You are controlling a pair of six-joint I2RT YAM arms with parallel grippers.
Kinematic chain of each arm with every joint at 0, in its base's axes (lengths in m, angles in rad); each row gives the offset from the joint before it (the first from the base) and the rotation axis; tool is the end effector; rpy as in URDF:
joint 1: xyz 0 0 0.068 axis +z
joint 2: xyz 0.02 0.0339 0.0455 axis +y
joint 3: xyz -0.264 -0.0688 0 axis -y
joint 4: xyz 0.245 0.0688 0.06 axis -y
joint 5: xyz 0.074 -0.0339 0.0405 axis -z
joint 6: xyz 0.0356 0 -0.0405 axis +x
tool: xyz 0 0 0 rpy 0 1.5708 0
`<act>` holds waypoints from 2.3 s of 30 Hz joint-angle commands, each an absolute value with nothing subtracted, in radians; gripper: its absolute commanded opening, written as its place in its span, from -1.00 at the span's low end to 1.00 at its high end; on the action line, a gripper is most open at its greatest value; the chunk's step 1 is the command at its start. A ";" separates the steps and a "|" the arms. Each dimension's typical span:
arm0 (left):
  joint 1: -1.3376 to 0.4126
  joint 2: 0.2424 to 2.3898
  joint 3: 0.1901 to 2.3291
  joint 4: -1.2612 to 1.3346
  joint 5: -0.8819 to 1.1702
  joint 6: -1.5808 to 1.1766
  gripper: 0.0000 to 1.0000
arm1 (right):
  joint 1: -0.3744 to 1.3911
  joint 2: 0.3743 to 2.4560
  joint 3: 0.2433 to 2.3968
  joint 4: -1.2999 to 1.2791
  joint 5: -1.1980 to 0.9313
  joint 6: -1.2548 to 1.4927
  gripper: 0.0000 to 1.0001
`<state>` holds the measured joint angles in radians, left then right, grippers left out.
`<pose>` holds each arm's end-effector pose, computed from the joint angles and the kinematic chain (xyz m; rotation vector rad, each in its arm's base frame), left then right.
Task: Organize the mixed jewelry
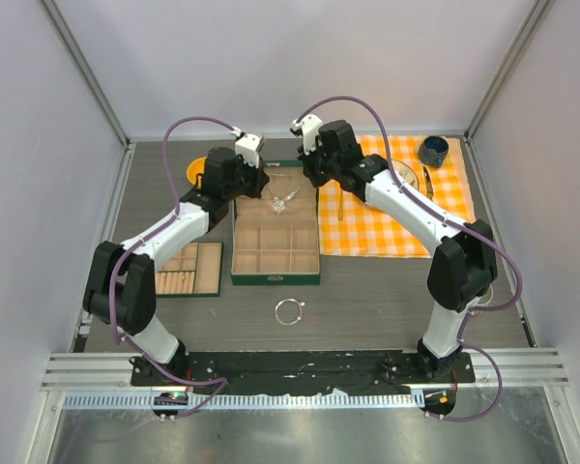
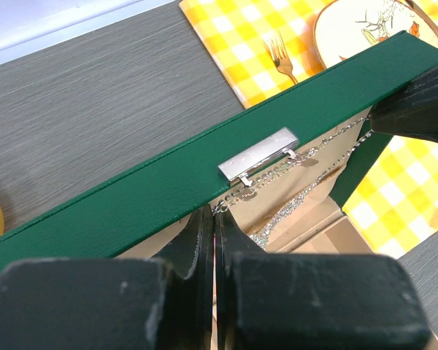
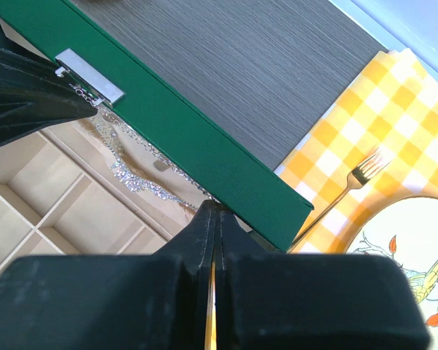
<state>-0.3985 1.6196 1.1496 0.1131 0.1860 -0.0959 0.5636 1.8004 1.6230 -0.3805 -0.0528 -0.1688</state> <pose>0.3482 -0.1538 0.2816 0.4189 1.9094 -0.5079 0.3581 0.2285 0.3284 -0.7960 1.9881 0.2884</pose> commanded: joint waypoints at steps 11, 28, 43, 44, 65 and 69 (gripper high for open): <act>-0.393 1.631 1.173 0.158 0.192 -0.110 -0.99 | 0.565 1.801 1.649 -0.330 -0.054 -0.150 -0.88; -0.393 1.641 1.187 0.144 0.209 -0.115 -0.98 | 0.574 1.810 1.657 -0.333 -0.044 -0.147 -0.58; -0.393 1.609 1.149 0.138 0.201 -0.115 -0.80 | 0.577 1.750 1.599 -0.342 -0.058 -0.167 -0.46; -0.393 1.606 1.143 0.138 0.201 -0.114 -0.78 | 0.577 1.744 1.585 -0.348 -0.060 -0.170 -0.43; -0.393 1.474 1.077 0.086 0.181 -0.103 -0.12 | 0.660 1.704 1.502 -0.396 -0.058 -0.271 -0.08; -0.393 1.430 1.055 0.040 0.192 -0.055 -0.05 | 0.661 1.727 1.514 -0.396 -0.069 -0.272 -0.09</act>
<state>-0.3985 1.5074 1.0733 0.0700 0.1909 -0.1066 0.6601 1.7374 1.4921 -0.4103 -0.0662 -0.2592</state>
